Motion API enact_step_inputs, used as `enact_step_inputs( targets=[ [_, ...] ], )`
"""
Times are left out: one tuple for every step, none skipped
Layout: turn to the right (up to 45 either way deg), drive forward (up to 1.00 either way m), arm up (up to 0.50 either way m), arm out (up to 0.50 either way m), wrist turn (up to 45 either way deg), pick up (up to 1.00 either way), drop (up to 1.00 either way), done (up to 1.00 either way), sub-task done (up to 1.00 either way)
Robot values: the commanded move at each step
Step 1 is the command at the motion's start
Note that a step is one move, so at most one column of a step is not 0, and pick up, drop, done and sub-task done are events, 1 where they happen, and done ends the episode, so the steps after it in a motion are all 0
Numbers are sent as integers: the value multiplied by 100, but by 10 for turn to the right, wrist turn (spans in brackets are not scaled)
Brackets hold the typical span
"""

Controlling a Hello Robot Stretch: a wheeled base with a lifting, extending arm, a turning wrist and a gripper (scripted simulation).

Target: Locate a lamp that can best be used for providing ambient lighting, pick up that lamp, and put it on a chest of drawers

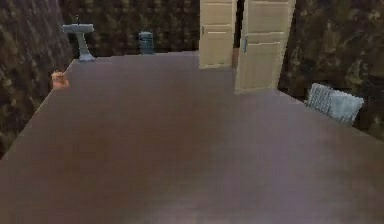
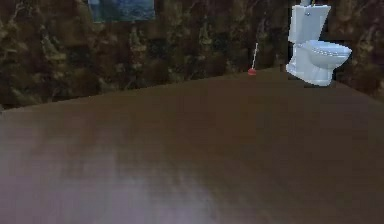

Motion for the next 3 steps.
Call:
enact_step_inputs(
  targets=[
    [-30, 0, 0, 0, 0, 0, 0, 0, 0],
    [0, 25, 0, 0, 0, 0, 0, 0, 0],
    [-120, 0, 0, 0, 0, 0, 0, 0, 0]
  ],
)
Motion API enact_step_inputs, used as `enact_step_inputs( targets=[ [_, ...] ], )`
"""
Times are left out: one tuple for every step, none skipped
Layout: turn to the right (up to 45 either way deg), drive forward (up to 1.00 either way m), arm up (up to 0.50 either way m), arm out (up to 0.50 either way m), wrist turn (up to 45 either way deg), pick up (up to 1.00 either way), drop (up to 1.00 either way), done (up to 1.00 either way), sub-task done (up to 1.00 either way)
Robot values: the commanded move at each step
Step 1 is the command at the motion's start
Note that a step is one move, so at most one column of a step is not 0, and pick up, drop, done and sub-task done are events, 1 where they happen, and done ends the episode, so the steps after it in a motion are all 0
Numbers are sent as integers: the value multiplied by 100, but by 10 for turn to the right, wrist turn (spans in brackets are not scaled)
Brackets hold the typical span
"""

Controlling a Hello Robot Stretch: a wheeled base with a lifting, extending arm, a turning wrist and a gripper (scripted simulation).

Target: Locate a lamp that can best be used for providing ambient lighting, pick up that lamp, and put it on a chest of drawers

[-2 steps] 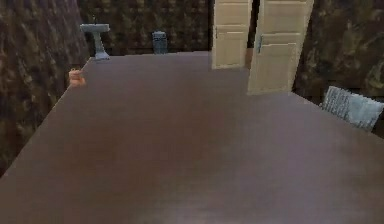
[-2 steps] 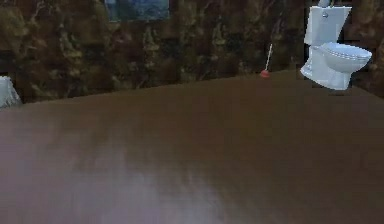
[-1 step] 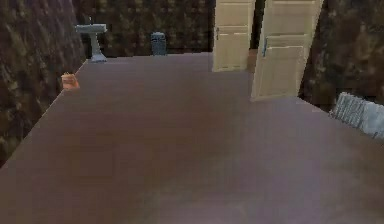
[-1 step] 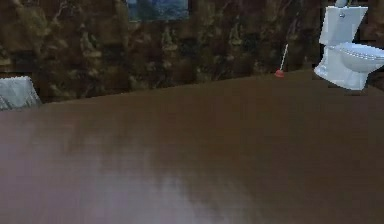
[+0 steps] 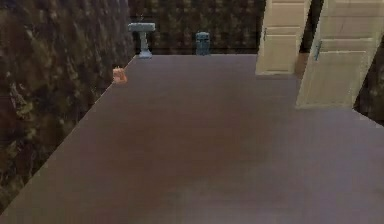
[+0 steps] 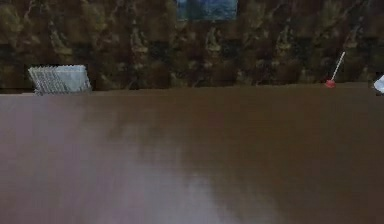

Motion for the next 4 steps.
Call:
enact_step_inputs(
  targets=[
    [0, 100, 0, 0, 0, 0, 0, 0, 0],
    [0, 100, 0, 0, 0, 0, 0, 0, 0],
    [0, 100, 0, 0, 0, 0, 0, 0, 0],
    [0, 100, 0, 0, 0, 0, 0, 0, 0]
  ],
)
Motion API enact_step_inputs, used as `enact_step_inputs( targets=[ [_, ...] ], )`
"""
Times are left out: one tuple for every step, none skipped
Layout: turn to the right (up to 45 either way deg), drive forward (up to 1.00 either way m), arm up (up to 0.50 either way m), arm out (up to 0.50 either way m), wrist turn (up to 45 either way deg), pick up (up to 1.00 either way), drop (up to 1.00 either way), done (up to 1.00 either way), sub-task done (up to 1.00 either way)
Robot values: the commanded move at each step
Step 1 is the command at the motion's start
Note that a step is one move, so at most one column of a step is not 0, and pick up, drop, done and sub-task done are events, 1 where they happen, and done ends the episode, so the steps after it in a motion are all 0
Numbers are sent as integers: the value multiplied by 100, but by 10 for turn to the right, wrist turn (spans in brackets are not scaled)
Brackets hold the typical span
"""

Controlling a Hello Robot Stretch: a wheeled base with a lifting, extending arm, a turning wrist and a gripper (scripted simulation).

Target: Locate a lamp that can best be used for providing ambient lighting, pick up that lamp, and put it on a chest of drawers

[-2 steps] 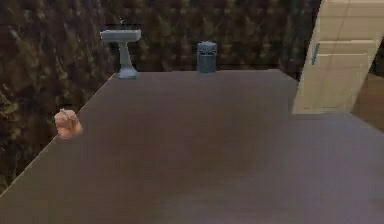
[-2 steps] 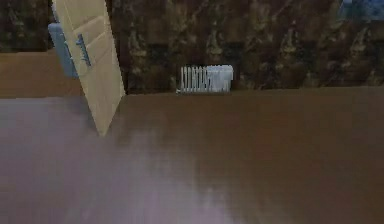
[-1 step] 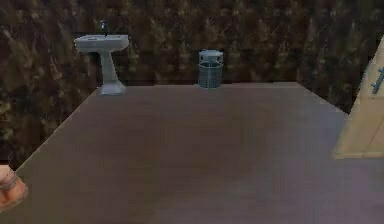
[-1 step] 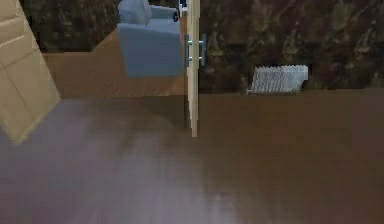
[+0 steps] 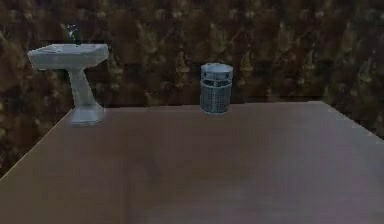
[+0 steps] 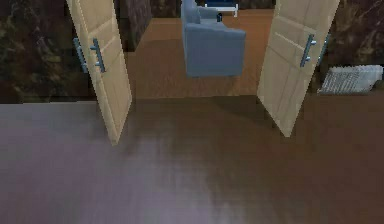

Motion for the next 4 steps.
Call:
enact_step_inputs(
  targets=[
    [0, 100, 0, 0, 0, 0, 0, 0, 0],
    [-30, 0, 0, 0, 0, 0, 0, 0, 0],
    [0, 90, 0, 0, 0, 0, 0, 0, 0],
    [-450, 0, 0, 0, 0, 0, 0, 0, 0]
  ],
)
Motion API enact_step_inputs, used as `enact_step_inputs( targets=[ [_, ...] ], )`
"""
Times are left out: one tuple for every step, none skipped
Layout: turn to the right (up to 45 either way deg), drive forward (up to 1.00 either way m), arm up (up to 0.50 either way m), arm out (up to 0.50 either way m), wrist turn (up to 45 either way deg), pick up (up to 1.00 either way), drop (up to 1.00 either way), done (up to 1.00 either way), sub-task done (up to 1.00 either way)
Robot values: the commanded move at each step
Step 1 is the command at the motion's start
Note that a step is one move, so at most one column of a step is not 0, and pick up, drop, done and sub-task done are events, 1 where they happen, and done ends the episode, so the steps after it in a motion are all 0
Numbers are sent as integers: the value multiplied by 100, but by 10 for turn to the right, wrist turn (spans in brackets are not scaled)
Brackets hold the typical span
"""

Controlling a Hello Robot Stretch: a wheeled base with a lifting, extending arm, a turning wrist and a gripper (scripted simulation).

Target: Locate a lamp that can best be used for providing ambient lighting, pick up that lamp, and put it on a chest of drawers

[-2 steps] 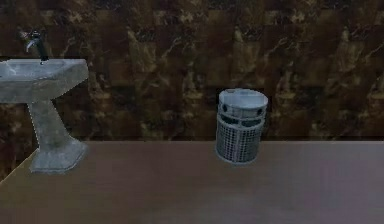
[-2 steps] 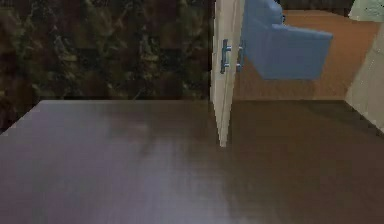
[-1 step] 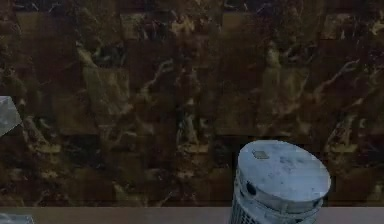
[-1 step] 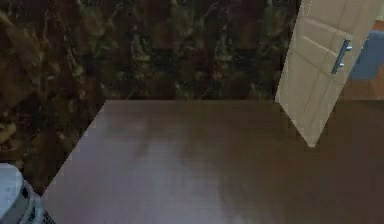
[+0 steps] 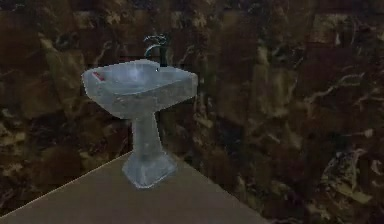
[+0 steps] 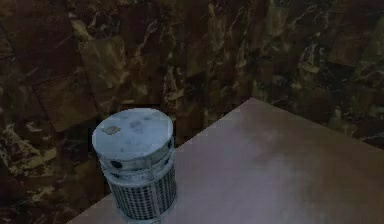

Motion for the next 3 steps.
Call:
enact_step_inputs(
  targets=[
    [-210, 0, 0, 0, 0, 0, 0, 0, 0],
    [450, 0, 0, 0, 0, 0, 0, 0, 0],
    [300, 0, 0, 0, 0, 0, 0, 0, 0]
  ],
)
